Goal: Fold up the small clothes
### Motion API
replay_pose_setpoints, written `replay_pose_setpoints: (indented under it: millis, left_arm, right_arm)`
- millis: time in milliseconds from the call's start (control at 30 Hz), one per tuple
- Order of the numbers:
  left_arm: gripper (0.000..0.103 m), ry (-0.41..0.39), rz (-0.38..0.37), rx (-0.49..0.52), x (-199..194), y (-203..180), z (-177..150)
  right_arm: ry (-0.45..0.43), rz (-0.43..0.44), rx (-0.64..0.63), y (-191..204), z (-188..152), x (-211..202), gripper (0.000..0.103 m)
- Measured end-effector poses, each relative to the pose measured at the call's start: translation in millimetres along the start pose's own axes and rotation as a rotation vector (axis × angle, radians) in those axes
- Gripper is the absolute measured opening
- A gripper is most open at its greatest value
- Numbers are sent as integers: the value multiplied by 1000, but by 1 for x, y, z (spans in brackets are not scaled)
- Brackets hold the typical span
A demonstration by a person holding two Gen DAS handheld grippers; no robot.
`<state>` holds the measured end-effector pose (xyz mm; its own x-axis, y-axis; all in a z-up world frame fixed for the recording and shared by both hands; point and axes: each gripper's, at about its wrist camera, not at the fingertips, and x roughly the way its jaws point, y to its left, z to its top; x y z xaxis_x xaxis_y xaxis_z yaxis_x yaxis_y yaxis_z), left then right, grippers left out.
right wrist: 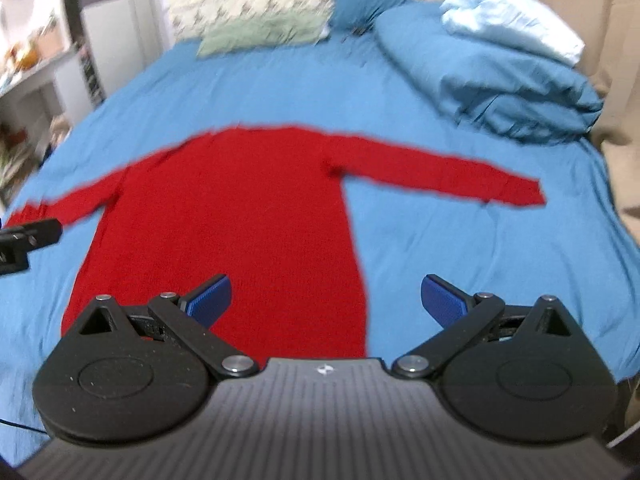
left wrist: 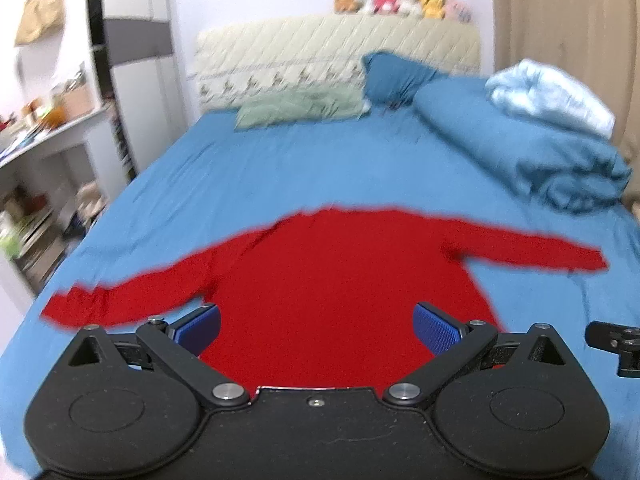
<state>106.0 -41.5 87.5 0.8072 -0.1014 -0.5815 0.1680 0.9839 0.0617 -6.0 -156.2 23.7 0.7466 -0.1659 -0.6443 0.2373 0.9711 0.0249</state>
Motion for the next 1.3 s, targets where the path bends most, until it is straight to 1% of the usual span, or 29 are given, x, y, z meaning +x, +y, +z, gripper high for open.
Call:
replay_pose_setpoints:
  millis: [133,200,267,367,433,567,667,733,800,900,967,1033,1100,1233,1267,1300]
  left_arm:
    - [103,-32,-47,-1,45,-20,53]
    - [103,-38,-64,-6,72,-28,72]
    - [103,-31,-87,-9,101,-39,89]
    - [103,35,-118,-21,161,-57,106]
    - [103,78,-131,-37,199,-64,109]
    - [103,136,-98,-4,268,-81,105]
    - [103,184,-96,3,317,-92,89]
    - [103,222,-96,1,342,-96,81]
    - [103,242,-95,3,362,-100,71]
    - [103,266,-102,-3,388,-108,61]
    - [103,276,-115,-7,400,-112,58]
    - [103,292,-128,1,409,-117,54]
    - [103,307,-130,12,418,-120,51]
    - [103,312,-129,57,428,-126,51]
    - [103,318,-135,56,430,-124,51]
    - [103,323,-142,51,431,-122,51]
  right_arm:
    - [-70,-51,65,-44,48,21,103]
    - [-91,-85,90,-67,69,40,103]
    - [-94,-112,125,-90,85,66,103]
    - [-88,-127,198,-125,102,108,103]
    - [-88,-136,252,-146,107,137,103]
    - [-83,-136,351,-179,95,196,103]
    - [-59,-145,399,-194,74,241,103]
    - [-53,-171,422,-202,60,264,103]
    - [-66,-205,480,-212,47,278,103]
    - [-96,-253,603,-236,26,292,103]
    - [-113,-290,619,-246,17,297,103]
    - [-129,-322,608,-257,12,304,96]
    - [-149,-337,614,-270,11,312,84]
    - [-191,-347,639,-292,16,327,72]
    - [-190,-351,634,-294,19,331,67]
    - [-191,-354,632,-296,21,333,60]
